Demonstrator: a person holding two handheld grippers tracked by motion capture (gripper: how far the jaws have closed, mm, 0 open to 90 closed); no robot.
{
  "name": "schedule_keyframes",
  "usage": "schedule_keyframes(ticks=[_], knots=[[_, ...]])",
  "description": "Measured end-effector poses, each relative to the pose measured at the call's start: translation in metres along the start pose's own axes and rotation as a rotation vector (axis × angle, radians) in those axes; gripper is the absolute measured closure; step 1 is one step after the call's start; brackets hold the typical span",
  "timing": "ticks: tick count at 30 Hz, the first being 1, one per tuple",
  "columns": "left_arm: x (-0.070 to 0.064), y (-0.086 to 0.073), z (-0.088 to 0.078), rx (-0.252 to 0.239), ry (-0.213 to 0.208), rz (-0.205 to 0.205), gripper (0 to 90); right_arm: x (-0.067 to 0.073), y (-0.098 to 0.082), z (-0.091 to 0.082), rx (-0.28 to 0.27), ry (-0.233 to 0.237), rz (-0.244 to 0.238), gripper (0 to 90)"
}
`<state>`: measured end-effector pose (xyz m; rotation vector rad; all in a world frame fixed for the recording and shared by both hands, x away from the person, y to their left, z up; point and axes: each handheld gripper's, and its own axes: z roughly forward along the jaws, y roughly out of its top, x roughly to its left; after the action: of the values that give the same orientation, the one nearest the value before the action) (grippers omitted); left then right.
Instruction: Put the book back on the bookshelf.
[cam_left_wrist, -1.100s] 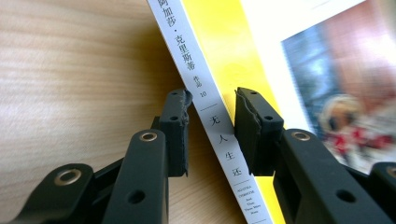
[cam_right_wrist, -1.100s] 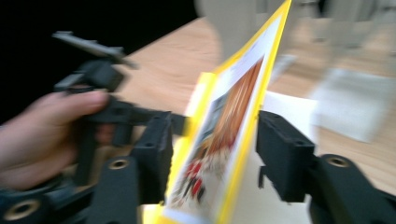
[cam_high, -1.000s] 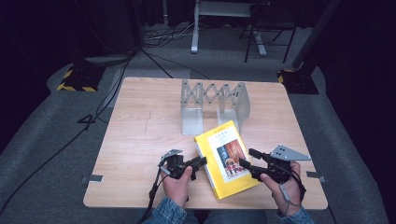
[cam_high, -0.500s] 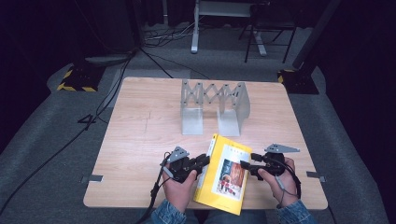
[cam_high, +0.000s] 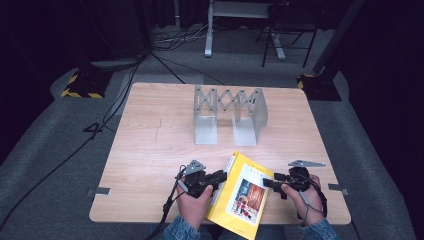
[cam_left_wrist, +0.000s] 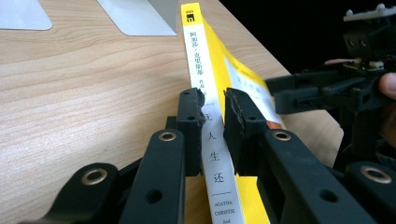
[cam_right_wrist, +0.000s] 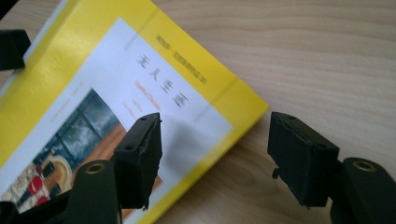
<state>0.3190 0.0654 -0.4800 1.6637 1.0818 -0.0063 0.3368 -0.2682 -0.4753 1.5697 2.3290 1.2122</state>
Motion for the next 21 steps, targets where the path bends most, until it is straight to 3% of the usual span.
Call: schedule_keyframes(ticks=[4,5,8,14,17,19,21], knots=[[-0.003,0.002,0.001,0.003,-0.006,0.011,76.7,0.000,-0.009,0.004,0.062,0.063,0.021,37.4],[-0.004,0.002,0.002,0.005,-0.010,0.011,76.6,0.003,-0.010,0.010,0.066,0.115,0.021,37.2],[-0.003,0.003,0.001,0.014,0.002,0.018,76.5,0.006,-0.009,0.013,0.074,0.099,0.009,37.1],[0.004,0.004,0.003,0.058,0.001,-0.013,75.2,0.005,-0.006,0.015,0.061,0.099,0.002,45.0],[0.009,0.001,0.009,0.100,-0.042,-0.074,69.1,0.006,-0.006,0.017,0.049,0.096,-0.003,46.1],[0.012,-0.004,0.017,0.150,-0.104,-0.129,65.3,0.008,-0.006,0.020,0.043,0.101,-0.008,46.6],[0.010,-0.009,0.024,0.190,-0.111,-0.137,63.1,0.011,-0.006,0.023,0.046,0.133,-0.007,48.3]])
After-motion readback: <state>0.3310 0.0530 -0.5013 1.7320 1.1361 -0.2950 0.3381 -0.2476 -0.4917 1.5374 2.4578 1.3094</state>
